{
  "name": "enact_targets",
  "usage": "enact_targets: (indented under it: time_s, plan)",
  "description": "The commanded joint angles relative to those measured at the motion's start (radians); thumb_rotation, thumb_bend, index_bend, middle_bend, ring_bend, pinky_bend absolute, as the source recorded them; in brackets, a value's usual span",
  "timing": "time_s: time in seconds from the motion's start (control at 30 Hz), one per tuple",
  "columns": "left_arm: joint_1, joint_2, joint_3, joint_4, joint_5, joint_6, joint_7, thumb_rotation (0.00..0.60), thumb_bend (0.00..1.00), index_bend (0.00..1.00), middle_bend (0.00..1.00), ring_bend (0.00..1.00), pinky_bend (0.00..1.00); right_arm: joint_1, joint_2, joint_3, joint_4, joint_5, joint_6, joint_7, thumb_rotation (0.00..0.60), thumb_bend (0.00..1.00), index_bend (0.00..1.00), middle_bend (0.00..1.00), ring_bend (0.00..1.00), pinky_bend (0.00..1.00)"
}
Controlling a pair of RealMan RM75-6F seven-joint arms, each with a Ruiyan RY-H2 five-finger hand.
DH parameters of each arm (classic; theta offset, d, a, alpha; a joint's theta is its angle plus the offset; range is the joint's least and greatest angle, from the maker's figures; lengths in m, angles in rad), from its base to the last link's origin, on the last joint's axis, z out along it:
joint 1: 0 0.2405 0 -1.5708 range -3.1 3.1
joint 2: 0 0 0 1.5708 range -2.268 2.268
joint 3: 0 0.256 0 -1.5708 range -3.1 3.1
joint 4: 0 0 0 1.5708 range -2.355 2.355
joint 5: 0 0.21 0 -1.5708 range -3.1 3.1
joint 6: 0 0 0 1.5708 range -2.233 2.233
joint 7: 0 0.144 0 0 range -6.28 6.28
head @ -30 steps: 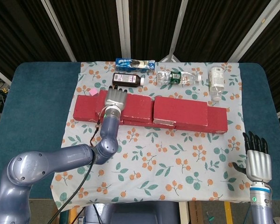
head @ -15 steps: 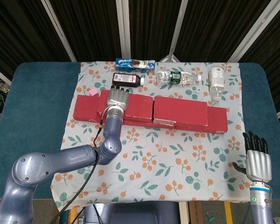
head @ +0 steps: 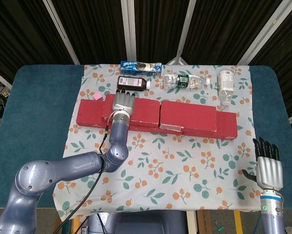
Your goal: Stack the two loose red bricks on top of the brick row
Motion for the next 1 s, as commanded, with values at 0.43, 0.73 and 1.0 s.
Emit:
enact_targets:
  time_s: [0.43, 0.73, 1.0]
  plan:
    - [0.011, -0.020, -0.049, 0.007, 0.014, 0.013, 0.032, 0.600, 0.00, 0.25, 0.33, 0.00, 0.11, 0.001, 0.000, 0.000, 0.002, 0.002, -0.001, 0.001, 0.600, 0.19, 0.00, 0.00, 0.00, 0.00]
    - [0.015, -0.037, -0.069, 0.018, 0.018, 0.019, 0.056, 0.600, 0.00, 0.23, 0.32, 0.00, 0.11, 0.001, 0.001, 0.001, 0.003, 0.004, -0.001, 0.003, 0.600, 0.19, 0.00, 0.00, 0.00, 0.00]
    - [0.020, -0.046, -0.085, 0.024, 0.015, 0.026, 0.075, 0.600, 0.00, 0.21, 0.31, 0.00, 0.11, 0.002, 0.000, 0.000, 0.004, 0.003, -0.003, 0.002, 0.600, 0.19, 0.00, 0.00, 0.00, 0.00]
